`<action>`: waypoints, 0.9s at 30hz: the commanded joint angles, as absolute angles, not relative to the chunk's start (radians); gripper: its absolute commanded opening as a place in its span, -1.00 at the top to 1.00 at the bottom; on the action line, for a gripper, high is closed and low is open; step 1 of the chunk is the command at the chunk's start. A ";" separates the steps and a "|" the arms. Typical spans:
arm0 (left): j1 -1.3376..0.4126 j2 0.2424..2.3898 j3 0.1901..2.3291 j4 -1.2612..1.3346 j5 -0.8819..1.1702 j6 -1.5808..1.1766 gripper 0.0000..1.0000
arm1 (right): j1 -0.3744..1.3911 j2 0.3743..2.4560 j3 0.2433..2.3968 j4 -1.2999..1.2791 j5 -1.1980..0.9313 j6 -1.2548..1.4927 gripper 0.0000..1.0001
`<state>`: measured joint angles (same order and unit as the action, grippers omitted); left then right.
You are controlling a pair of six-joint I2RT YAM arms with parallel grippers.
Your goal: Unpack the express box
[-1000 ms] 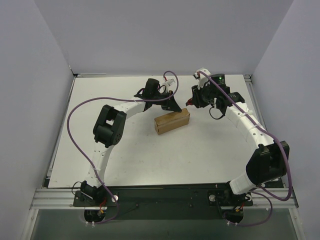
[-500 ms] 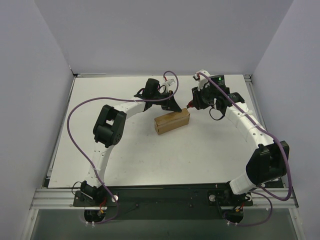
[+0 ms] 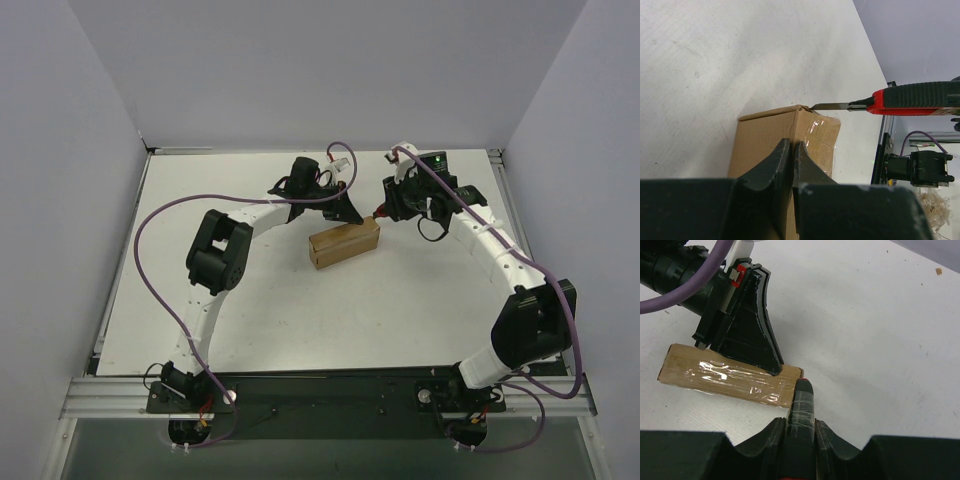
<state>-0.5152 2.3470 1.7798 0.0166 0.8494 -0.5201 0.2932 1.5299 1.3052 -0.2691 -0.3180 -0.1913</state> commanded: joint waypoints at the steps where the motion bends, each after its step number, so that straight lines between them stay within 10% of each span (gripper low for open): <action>1: -0.518 2.359 1.753 -0.051 0.808 -0.485 1.00 | 0.310 1.534 1.328 -0.322 -0.296 -0.187 1.00; 27: -0.522 2.361 1.767 -0.095 0.721 -0.479 1.00 | 0.368 1.470 1.325 -0.594 -0.247 -0.092 1.00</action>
<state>-0.5278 2.3463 1.7798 -0.0040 0.8619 -0.5209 0.3447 1.5105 1.3277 -0.3748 -0.2260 -0.1318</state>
